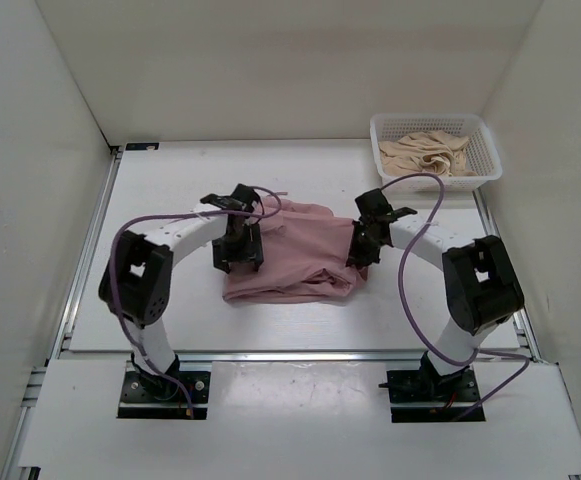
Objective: Fold and stack the trousers
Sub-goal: Fold the trousers
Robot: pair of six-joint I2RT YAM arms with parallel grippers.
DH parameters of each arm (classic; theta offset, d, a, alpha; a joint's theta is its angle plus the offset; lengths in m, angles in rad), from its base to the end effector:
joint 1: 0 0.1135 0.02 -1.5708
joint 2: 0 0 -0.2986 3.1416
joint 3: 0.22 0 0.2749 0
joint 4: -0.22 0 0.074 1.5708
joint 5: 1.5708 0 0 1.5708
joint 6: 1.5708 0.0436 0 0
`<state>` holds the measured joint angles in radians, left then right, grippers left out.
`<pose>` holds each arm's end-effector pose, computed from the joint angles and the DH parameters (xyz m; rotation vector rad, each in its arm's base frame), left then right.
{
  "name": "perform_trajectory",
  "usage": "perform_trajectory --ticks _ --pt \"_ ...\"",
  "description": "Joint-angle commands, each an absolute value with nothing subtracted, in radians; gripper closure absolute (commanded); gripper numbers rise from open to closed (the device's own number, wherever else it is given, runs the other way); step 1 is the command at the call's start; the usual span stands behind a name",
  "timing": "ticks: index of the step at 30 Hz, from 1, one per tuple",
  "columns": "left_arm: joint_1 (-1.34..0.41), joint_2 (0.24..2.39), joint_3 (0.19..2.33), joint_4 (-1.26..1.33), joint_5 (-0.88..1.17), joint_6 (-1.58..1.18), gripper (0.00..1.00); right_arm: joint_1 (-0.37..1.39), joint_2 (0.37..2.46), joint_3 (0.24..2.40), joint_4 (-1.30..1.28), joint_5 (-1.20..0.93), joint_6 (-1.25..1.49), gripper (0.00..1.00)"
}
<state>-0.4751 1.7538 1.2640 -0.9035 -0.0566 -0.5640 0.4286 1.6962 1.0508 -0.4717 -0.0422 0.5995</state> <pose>0.3213 -0.1625 0.2182 -0.1389 2.9557 -0.0580 0.3260 0.1510 0.1906 0.2209 2.7354 0.3619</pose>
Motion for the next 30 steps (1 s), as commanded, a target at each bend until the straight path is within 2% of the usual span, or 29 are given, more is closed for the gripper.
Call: perform_trajectory --ticks 1,2,5,6,7,8,10,11,14,15,21,25,30 --pt "-0.509 1.84 1.25 -0.841 -0.043 -0.595 0.19 0.448 1.703 1.066 -0.544 0.021 0.586 0.81" --pt "-0.509 1.841 1.25 -0.841 -0.043 -0.595 0.19 0.463 1.669 1.078 -0.573 0.082 0.597 0.6" --pt "-0.509 1.738 1.31 -0.893 -0.075 -0.572 0.18 0.517 1.59 1.159 -0.714 0.22 0.607 0.26" --pt "-0.509 1.714 1.371 -0.917 -0.102 -0.562 0.17 0.535 1.565 1.176 -0.736 0.259 0.617 0.21" --pt "-0.509 1.677 1.406 -0.972 -0.116 -0.552 0.17 0.569 1.54 1.187 -0.747 0.297 0.617 0.21" --pt "-0.509 1.668 1.442 -0.997 -0.126 -0.552 0.17 0.586 1.499 1.198 -0.747 0.298 0.626 0.27" --pt "-0.499 1.667 1.538 -1.034 -0.135 -0.541 0.17 0.623 1.483 1.198 -0.747 0.298 0.649 0.48" --pt "-0.499 1.667 1.564 -1.045 -0.135 -0.541 0.17 0.632 1.474 1.198 -0.735 0.285 0.661 0.73" --pt "-0.488 1.733 1.634 -1.029 -0.089 -0.532 0.17 0.681 1.518 1.207 -0.709 0.25 0.695 0.97" --pt "-0.488 1.756 1.647 -1.003 -0.089 -0.52 0.17 0.704 1.534 1.207 -0.687 0.236 0.695 1.0" --pt "-0.466 1.973 1.759 -0.994 -0.067 -0.509 0.18 0.753 1.637 1.095 -0.552 0.137 0.727 1.0" --pt "-0.457 2.016 1.759 -0.985 -0.049 -0.5 0.19 0.753 1.678 1.02 -0.552 0.147 0.736 1.0" --pt "-0.437 1.945 1.749 -0.976 -0.04 -0.509 0.19 0.753 1.571 1.028 -0.618 0.201 0.692 1.0"
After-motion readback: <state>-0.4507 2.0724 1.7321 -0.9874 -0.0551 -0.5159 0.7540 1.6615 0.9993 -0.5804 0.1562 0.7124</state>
